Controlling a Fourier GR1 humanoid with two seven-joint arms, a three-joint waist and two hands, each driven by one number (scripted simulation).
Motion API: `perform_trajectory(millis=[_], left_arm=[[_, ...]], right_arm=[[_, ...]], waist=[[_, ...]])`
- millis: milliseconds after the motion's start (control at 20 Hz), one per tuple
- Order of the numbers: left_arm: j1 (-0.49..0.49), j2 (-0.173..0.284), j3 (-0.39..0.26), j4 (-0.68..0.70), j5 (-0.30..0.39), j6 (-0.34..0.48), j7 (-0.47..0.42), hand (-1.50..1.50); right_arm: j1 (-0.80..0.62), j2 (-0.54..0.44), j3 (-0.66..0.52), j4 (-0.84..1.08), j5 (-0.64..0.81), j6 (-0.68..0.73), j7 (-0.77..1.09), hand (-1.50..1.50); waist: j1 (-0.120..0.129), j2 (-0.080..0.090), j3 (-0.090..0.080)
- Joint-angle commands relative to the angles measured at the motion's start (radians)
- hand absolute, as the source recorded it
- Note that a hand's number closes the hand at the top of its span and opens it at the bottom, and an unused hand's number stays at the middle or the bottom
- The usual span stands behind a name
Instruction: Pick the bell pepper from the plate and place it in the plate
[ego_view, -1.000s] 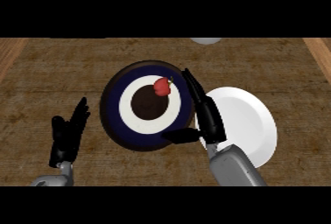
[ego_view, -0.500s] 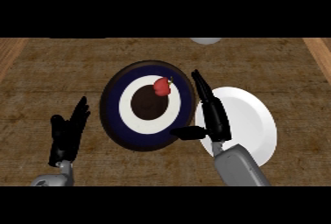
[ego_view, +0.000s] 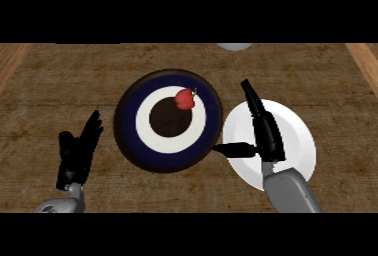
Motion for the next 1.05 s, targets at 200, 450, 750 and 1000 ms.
perform_trajectory(millis=[200,450,750,1000], left_arm=[[-0.054,-0.014,0.015,0.044,-0.022,0.021,0.015,0.0],[0.028,-0.008,0.004,-0.052,-0.012,-0.014,0.031,0.0],[0.013,-0.01,0.016,-0.021,-0.01,-0.026,0.011,0.0],[0.035,-0.029,0.006,-0.025,-0.032,-0.007,-0.013,0.0]], right_arm=[[0.11,-0.058,-0.106,-0.038,-0.075,0.038,-0.149,-1.5],[0.074,-0.04,-0.166,0.012,-0.055,0.0,-0.166,-1.5],[0.059,-0.084,-0.25,0.05,-0.102,0.045,-0.19,-1.5],[0.094,-0.075,-0.218,-0.051,-0.017,0.027,-0.1,-1.5]], waist=[[-0.004,0.0,0.0],[0.001,0.0,0.0],[0.0,0.0,0.0],[0.0,0.0,0.0]])
